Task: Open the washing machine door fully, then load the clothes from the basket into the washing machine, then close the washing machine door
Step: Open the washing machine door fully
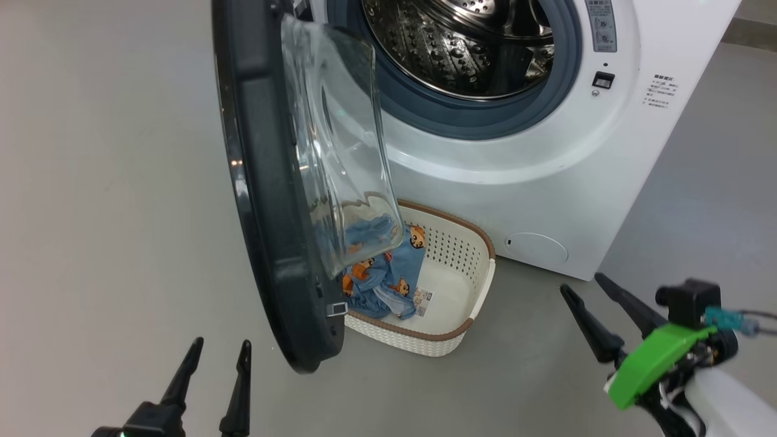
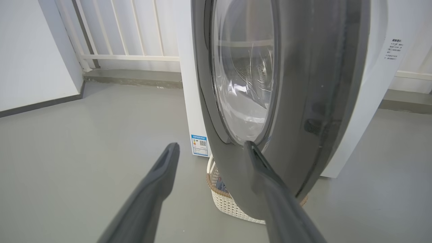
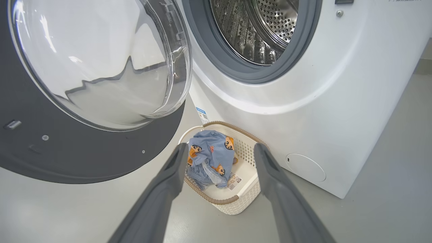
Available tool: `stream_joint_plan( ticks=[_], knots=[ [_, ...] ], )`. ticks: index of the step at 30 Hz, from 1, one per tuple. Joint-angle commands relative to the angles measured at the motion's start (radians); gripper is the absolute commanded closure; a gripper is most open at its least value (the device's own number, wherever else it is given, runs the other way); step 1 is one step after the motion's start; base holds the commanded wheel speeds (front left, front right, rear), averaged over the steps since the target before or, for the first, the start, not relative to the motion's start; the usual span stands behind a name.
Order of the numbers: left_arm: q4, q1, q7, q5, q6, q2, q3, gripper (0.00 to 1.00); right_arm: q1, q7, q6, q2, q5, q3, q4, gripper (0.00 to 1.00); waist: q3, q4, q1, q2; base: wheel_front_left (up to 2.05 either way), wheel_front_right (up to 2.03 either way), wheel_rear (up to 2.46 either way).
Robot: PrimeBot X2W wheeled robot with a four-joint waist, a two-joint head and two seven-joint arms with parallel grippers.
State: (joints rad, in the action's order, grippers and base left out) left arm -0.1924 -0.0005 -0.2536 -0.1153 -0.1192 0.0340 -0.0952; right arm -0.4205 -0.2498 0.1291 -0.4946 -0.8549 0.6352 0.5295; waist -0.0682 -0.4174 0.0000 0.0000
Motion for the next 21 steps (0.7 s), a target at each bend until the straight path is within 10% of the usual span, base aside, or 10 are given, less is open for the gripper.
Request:
stream_joint_plan(
  ticks=[1, 11, 21],
  knots=[
    [0.023, -0.01, -0.008, 0.007, -0.004, 0.016, 0.034, 0.0, 0.076, -0.012, 0.002, 0.016, 0.089, -0.071, -0.045, 0.0, 0.001, -0.002, 0.0, 0.0, 0.0, 0.0, 0.0],
    [0.025, -0.013, -0.008, 0.004, -0.005, 0.016, 0.036, 0.0, 0.3, -0.012, 0.002, 0.157, 0.377, -0.409, -0.198, 0.0, 0.005, -0.012, 0.0, 0.0, 0.0, 0.0, 0.0],
    [0.023, -0.018, -0.008, 0.0, -0.002, 0.016, 0.036, 0.0, 0.372, -0.012, 0.002, 0.21, 0.446, -0.494, -0.224, 0.0, 0.003, -0.013, 0.0, 0.0, 0.0, 0.0, 0.0]
  ],
)
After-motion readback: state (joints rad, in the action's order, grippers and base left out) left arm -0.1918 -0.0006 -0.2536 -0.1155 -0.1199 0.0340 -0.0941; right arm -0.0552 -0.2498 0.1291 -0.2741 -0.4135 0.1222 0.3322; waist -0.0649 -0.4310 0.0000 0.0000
